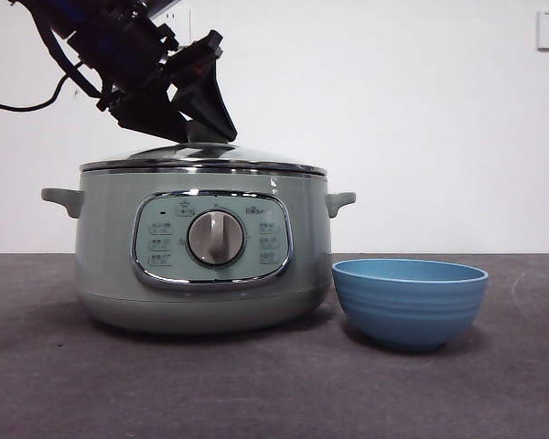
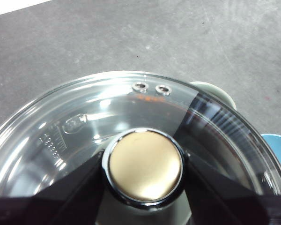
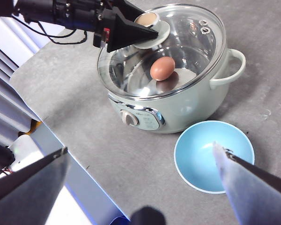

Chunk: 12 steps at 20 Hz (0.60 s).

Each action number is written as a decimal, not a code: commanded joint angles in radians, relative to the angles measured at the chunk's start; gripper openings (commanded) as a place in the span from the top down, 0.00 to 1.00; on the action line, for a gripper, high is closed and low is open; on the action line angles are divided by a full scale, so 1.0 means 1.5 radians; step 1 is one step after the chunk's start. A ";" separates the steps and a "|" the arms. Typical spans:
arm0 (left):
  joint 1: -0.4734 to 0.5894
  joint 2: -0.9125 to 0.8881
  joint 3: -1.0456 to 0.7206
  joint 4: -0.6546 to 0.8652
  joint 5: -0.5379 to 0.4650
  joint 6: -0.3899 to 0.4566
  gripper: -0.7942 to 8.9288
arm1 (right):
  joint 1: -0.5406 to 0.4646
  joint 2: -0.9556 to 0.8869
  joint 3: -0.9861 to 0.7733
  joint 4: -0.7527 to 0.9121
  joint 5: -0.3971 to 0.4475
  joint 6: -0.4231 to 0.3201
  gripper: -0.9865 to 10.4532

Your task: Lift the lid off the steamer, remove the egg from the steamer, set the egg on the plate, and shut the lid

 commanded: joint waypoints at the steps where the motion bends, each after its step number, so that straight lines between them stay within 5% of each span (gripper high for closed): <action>1: -0.003 -0.039 0.014 0.006 0.008 -0.003 0.93 | 0.002 0.000 0.001 0.007 0.001 -0.003 0.42; 7: -0.002 -0.094 0.119 -0.083 0.005 -0.002 0.93 | 0.002 0.002 0.001 0.021 0.001 0.001 0.42; 12: -0.002 -0.209 0.182 -0.159 -0.015 -0.002 0.93 | 0.010 0.041 0.001 0.108 0.001 0.062 0.42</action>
